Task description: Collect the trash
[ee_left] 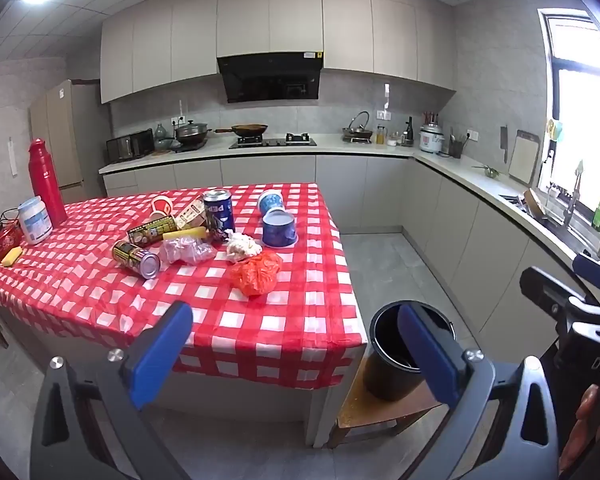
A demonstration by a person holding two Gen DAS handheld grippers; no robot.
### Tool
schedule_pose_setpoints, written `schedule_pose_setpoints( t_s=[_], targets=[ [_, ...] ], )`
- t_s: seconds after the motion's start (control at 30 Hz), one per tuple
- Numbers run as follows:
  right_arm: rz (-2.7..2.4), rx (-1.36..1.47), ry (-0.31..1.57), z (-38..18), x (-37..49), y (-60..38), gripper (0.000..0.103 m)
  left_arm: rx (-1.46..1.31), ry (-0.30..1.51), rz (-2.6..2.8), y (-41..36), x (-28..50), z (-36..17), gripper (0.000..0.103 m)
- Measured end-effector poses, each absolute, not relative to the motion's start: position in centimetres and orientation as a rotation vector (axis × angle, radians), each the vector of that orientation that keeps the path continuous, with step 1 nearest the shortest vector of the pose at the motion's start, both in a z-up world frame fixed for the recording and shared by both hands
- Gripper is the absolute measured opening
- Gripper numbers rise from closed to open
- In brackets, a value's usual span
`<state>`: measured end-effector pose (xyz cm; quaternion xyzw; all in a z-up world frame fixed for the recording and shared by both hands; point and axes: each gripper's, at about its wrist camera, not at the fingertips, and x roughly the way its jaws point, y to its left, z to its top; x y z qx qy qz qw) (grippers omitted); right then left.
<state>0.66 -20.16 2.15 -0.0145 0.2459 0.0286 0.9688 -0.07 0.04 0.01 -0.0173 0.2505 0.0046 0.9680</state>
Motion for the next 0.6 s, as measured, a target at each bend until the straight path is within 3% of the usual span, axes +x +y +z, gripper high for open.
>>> schedule_pose_setpoints(
  t_s=[0.6],
  targets=[
    [0.043, -0.022, 0.495, 2.0, 0.3, -20.6, 0.103, -0.008, 0.513, 0.016, -1.4, 0.0, -0.1, 0.103]
  ],
)
